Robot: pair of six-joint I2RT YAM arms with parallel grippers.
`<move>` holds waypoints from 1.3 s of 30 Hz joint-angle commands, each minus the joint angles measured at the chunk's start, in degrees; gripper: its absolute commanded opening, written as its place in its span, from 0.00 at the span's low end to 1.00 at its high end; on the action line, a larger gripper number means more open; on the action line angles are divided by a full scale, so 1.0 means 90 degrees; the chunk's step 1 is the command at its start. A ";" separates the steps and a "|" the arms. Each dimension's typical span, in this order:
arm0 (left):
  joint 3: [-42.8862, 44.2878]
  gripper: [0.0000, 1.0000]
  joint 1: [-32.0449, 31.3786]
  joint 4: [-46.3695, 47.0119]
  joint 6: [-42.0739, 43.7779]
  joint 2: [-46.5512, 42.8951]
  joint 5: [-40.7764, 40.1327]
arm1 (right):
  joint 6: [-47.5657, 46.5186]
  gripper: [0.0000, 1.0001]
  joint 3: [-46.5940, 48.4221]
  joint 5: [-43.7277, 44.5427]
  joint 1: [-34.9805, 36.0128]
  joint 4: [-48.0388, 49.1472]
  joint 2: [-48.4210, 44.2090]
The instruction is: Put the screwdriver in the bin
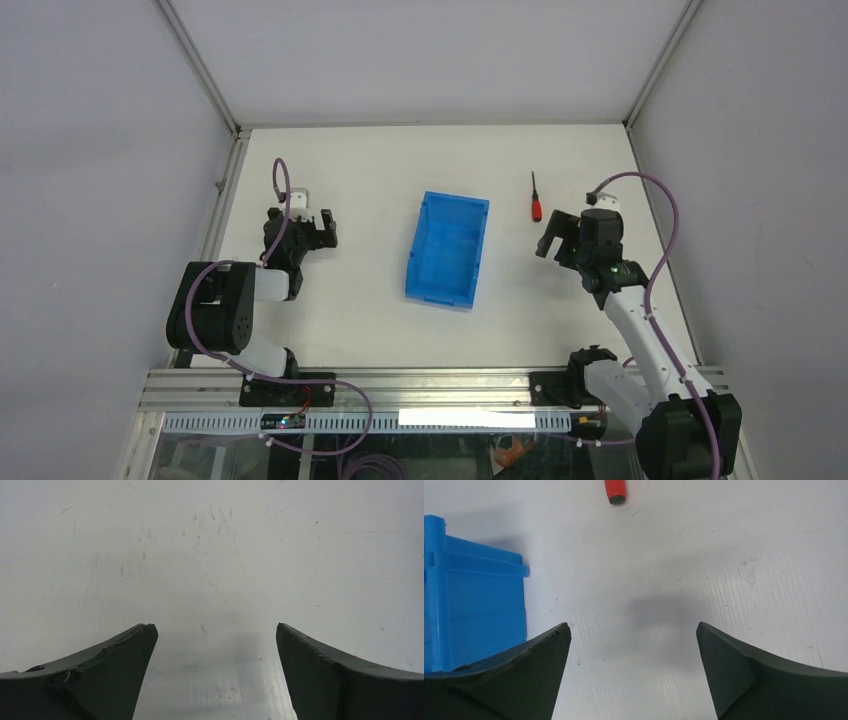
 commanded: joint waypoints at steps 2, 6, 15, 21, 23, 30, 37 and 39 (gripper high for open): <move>-0.0003 0.99 -0.0026 0.0176 -0.0121 -0.0190 0.0033 | 0.0048 0.99 0.0343 0.0150 0.0049 0.0073 0.0178; -0.0003 0.99 -0.0033 0.0176 -0.0120 -0.0184 0.0045 | -0.0225 0.99 0.1380 0.0150 0.0049 -0.0081 0.1177; -0.0003 0.99 -0.0032 0.0176 -0.0119 -0.0183 0.0038 | -0.0738 0.99 0.4098 0.0470 -0.0038 -0.0542 0.4399; -0.0003 0.99 -0.0031 0.0176 -0.0116 -0.0186 0.0041 | -0.0875 0.97 0.5365 0.0278 -0.0177 -0.1035 0.6164; 0.0002 0.99 -0.0034 0.0176 -0.0121 -0.0183 0.0039 | -0.0796 0.92 0.5668 0.0153 -0.0236 -0.1200 0.6577; -0.0003 0.99 -0.0029 0.0176 -0.0121 -0.0187 0.0038 | -0.0815 0.69 0.6004 -0.0168 -0.0258 -0.1439 0.7478; -0.0003 0.99 -0.0034 0.0177 -0.0118 -0.0181 0.0047 | -0.0773 0.00 0.5982 -0.0167 -0.0254 -0.1582 0.7022; -0.0003 0.99 -0.0033 0.0176 -0.0121 -0.0188 0.0043 | -0.0714 0.00 0.5963 0.0047 -0.0242 -0.1789 0.6677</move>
